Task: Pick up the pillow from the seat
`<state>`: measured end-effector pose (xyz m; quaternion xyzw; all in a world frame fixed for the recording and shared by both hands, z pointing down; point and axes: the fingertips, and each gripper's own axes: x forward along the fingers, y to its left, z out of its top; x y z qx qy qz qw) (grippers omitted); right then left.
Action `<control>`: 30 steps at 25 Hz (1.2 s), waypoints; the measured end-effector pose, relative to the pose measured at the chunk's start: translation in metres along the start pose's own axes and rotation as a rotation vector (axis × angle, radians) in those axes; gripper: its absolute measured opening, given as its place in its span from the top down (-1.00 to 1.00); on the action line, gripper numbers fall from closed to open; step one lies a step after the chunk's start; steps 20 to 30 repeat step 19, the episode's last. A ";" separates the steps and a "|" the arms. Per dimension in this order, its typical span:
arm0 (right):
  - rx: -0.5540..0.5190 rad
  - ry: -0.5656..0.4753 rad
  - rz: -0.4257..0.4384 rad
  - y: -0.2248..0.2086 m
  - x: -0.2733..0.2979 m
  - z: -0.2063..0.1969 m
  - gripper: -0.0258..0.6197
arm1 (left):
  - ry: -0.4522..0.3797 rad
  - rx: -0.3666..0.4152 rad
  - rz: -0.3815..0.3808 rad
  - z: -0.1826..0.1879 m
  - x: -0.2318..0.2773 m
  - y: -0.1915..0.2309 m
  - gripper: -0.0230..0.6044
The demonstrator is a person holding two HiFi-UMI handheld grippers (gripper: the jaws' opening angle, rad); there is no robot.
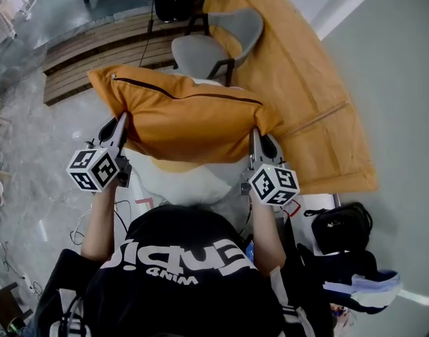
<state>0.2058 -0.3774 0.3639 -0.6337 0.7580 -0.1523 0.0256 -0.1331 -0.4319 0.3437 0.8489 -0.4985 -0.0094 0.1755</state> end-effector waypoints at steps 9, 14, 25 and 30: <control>0.003 -0.002 -0.011 -0.001 0.001 0.001 0.80 | 0.005 0.007 -0.004 -0.001 0.004 0.001 0.86; 0.003 0.002 -0.010 -0.001 0.004 -0.002 0.80 | 0.012 0.008 0.000 -0.004 0.006 0.005 0.87; 0.003 0.008 -0.001 0.001 0.008 -0.005 0.80 | 0.011 0.004 0.016 -0.005 0.005 0.009 0.87; 0.003 0.008 -0.001 0.001 0.008 -0.005 0.80 | 0.011 0.004 0.016 -0.005 0.005 0.009 0.87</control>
